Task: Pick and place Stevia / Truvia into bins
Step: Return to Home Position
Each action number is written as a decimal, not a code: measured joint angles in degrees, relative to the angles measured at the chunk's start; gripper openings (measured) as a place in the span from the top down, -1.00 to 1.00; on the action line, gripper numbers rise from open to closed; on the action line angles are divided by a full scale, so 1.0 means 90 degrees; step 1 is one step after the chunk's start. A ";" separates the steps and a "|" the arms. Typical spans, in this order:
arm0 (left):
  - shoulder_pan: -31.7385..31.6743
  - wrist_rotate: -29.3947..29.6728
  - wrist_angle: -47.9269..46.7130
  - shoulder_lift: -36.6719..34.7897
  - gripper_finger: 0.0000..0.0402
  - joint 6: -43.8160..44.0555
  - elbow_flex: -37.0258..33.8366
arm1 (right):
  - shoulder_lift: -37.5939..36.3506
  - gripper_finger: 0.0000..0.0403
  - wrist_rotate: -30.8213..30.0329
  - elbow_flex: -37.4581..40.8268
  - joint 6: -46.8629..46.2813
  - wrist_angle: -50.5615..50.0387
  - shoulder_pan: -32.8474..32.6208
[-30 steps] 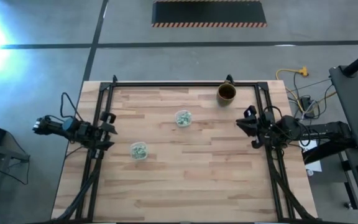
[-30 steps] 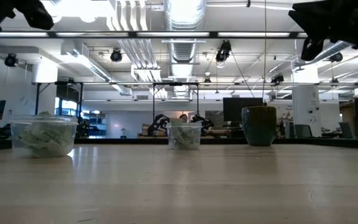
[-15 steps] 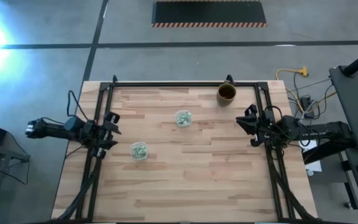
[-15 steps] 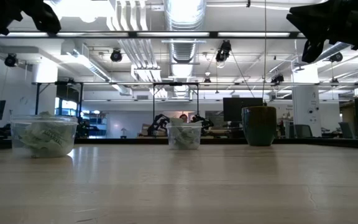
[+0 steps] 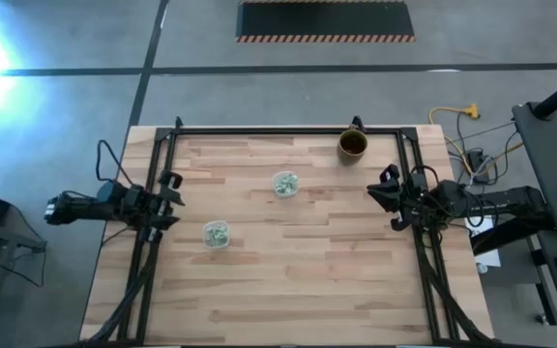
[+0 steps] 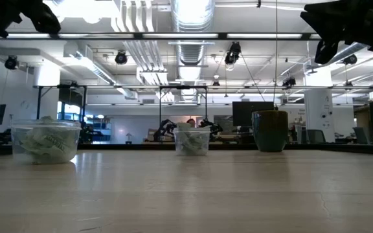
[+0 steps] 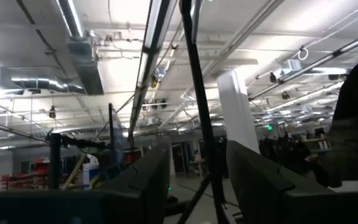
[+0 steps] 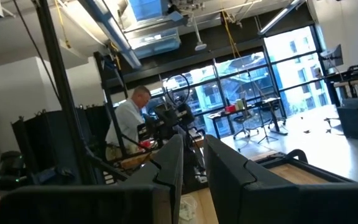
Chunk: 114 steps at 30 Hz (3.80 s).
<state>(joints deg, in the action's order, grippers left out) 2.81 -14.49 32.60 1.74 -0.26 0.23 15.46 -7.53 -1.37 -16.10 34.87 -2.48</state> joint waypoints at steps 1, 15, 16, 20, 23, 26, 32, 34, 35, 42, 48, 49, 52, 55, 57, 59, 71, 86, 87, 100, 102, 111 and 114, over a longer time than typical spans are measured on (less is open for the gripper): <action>-0.0020 -0.0036 -0.0005 -0.0001 0.30 0.0027 0.0000 | 0.0000 0.72 0.0000 0.0000 0.0000 0.0000 0.0000; -0.0036 0.1344 -0.2091 -0.0007 0.30 0.0361 0.0002 | 0.0000 0.72 -0.0001 0.0000 -0.0114 -0.0009 0.0000; -0.0036 0.1344 -0.2208 -0.0005 0.30 0.0393 0.0002 | 0.0000 0.72 -0.0003 0.0000 -0.0151 -0.0007 0.0000; -0.0036 0.1344 -0.2908 -0.0006 0.30 0.0512 0.0002 | 0.0000 0.72 -0.0003 0.0000 -0.0367 -0.0026 0.0000; -0.0036 0.1344 -0.3393 -0.0005 0.30 0.0516 0.0002 | 0.0000 0.72 -0.0003 0.0000 -0.0512 -0.0051 0.0000; -0.0036 0.1412 -0.3483 0.0039 0.30 0.0617 0.0002 | -0.0002 0.72 -0.0003 0.0000 -0.0677 -0.0059 0.0000; -0.0036 0.1463 -0.3485 0.0241 0.30 0.0663 0.0004 | 0.0000 0.72 -0.0003 0.0000 -0.0719 -0.0174 0.0000; -0.0034 0.1463 -0.3485 0.0285 0.30 0.0656 0.0005 | 0.0000 0.72 -0.0003 0.0000 -0.0719 -0.0184 0.0000; -0.0036 0.1463 -0.3485 0.0298 0.30 0.0657 0.0002 | 0.0000 0.72 -0.0003 0.0000 -0.0719 -0.0182 0.0000; -0.0034 0.1465 -0.3485 0.0345 0.30 0.0656 0.0005 | 0.0000 0.72 0.0275 0.0000 -0.0661 -0.0222 0.0000; -0.0036 0.1487 -0.3371 0.0335 0.30 0.0654 0.0015 | -0.0001 0.72 0.1118 0.0036 0.0648 -0.0918 -0.0002; -0.0036 0.1487 -0.3373 0.0333 0.30 0.0654 0.0019 | -0.0005 0.72 0.1138 0.0055 0.0701 -0.0968 -0.0001; -0.0036 0.1485 -0.3359 0.0334 0.30 0.0654 0.0024 | -0.0002 0.72 0.1180 0.0085 0.0784 -0.1234 -0.0002; -0.0036 0.1484 -0.3359 0.0345 0.30 0.0654 0.0024 | -0.0002 0.72 0.1180 0.0085 0.0714 -0.1795 -0.0002; -0.0036 0.1484 -0.3354 0.0350 0.30 0.0654 0.0024 | 0.0000 0.72 0.1176 0.0092 0.0667 -0.2190 -0.0002; -0.0036 0.1482 -0.3354 0.0340 0.30 0.0644 0.0024 | 0.0000 0.72 0.1173 0.0094 0.0658 -0.2389 -0.0002; -0.0036 0.1477 -0.3349 0.0345 0.30 0.0424 0.0018 | -0.0002 0.72 0.0400 0.0092 0.0874 -0.2934 0.0000; -0.0036 0.1462 -0.3351 0.0370 0.30 0.0090 0.0012 | 0.0002 0.72 0.0386 0.0092 0.0624 -0.3769 0.0000; -0.0034 0.1463 -0.3351 0.0381 0.30 0.0088 0.0010 | 0.0024 0.72 0.0386 0.0092 0.0624 -0.3769 0.0000; -0.0034 0.1463 -0.3392 0.0587 0.30 0.0108 0.0010 | 0.0370 0.72 0.0455 0.0092 0.0623 -0.3664 0.0000; -0.0033 0.1463 -0.3290 0.0574 0.30 0.0024 0.0010 | 0.0344 0.72 0.0618 0.0092 0.0750 -0.3387 -0.0002; -0.0015 0.1160 -0.2890 0.0182 0.30 -0.0707 0.0024 | -0.0166 0.72 0.0700 0.0087 0.1004 -0.3629 -0.0002; -0.0017 0.1149 -0.2902 0.0042 0.30 -0.0740 0.0024 | -0.0478 0.72 0.0673 0.0087 0.1111 -0.3766 -0.0002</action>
<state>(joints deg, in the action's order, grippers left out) 2.66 -4.14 6.48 2.12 -6.91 0.45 11.16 -1.48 -0.58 -6.10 0.98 -2.50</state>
